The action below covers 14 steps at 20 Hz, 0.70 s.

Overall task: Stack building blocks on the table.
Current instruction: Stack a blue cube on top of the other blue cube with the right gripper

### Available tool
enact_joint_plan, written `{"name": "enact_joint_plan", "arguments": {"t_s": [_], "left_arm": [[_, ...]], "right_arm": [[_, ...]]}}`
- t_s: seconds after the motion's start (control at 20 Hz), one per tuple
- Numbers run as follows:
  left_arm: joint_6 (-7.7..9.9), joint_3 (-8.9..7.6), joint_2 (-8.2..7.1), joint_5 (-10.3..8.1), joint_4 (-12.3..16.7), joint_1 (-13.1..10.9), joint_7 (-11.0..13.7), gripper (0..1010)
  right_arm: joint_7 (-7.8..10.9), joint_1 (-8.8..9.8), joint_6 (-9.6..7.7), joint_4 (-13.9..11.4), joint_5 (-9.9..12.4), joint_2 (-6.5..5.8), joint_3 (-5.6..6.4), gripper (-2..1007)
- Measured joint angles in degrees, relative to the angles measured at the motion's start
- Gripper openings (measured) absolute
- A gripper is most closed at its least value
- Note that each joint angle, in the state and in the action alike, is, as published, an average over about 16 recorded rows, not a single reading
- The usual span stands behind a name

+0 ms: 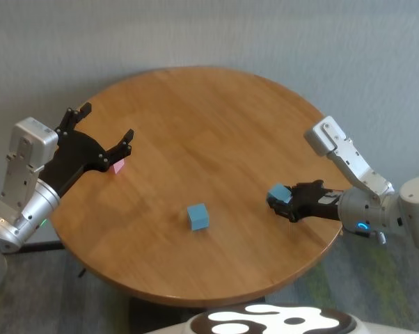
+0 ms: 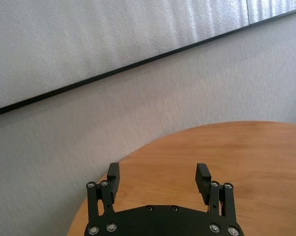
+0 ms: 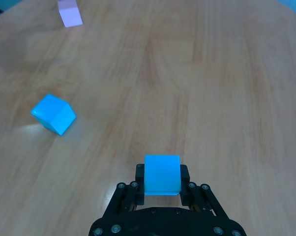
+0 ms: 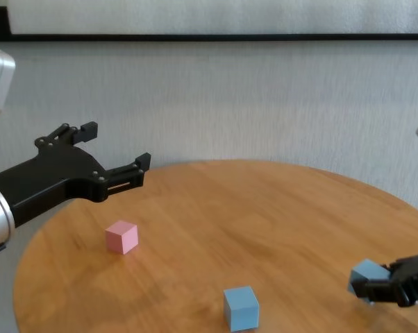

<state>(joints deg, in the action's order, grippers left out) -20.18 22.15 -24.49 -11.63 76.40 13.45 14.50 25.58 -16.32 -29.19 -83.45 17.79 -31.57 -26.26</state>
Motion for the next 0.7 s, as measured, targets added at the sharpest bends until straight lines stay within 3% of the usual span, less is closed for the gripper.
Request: {"name": "enact_joint_plan", "arguments": {"t_s": [0.35, 0.7], "left_arm": [[0.00, 0.00, 0.00, 0.00, 0.0, 0.0, 0.0, 1000], [0.00, 0.00, 0.00, 0.00, 0.0, 0.0, 0.0, 1000]], "right_arm": [[-1.99, 1.27, -2.24, -4.5, -0.3, 0.87, 0.60, 358], [-4.23, 2.72, -7.37, -9.9, -1.1, 2.64, 0.34, 358]]}}
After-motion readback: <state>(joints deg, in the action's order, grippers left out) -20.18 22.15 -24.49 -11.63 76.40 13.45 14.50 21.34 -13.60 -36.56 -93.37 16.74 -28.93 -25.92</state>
